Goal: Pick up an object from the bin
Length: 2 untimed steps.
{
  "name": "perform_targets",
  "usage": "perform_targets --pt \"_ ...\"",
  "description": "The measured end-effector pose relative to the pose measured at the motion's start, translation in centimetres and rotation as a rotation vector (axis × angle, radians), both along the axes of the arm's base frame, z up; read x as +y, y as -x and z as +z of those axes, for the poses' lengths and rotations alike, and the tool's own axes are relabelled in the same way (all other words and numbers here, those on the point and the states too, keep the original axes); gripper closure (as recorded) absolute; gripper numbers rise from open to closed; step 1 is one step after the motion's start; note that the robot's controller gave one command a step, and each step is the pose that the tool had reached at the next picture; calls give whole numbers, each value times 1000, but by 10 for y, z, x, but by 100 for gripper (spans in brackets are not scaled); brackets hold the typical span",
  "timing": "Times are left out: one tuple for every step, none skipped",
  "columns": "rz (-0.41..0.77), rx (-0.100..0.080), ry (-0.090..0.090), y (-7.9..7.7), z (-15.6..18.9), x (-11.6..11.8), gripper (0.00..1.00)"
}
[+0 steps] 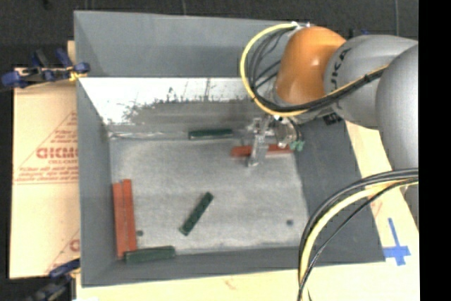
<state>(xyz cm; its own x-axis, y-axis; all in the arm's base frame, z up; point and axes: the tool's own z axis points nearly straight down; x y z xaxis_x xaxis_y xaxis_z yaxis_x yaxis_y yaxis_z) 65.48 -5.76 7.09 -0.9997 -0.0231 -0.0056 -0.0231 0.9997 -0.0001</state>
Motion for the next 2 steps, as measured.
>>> perform_targets --pt "0 0 0 0 0 0 100" --pt "144 -9 4 -2 193 -2 100"
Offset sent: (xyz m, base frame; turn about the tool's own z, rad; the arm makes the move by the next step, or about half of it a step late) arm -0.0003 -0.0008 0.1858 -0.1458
